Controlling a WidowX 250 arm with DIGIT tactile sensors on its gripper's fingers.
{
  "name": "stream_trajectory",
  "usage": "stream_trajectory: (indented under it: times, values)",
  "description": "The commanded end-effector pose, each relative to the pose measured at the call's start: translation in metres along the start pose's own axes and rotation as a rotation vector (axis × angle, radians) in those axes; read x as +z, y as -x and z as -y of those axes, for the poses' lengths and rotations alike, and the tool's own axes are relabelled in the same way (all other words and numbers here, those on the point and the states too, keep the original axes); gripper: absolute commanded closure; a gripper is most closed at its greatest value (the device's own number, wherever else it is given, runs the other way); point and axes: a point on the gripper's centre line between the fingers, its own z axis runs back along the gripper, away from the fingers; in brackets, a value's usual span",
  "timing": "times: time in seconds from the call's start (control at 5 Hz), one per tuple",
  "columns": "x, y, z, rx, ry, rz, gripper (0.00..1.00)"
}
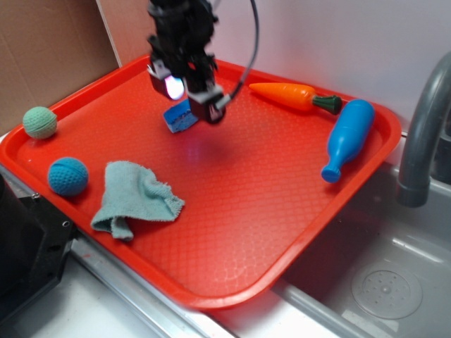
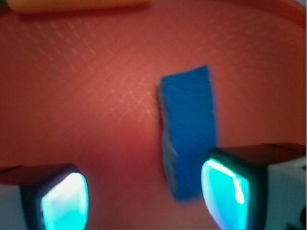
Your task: Grab the blue sponge.
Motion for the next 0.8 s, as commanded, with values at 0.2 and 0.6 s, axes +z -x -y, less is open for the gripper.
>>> stream_trajectory:
  times: [0.2,0.6]
  values:
    - [0.022,0.001,-0.017,0.056,-0.036,0.010,1.00]
    - [0.108,0.037,-0.032,0.132,-0.044,0.016,1.00]
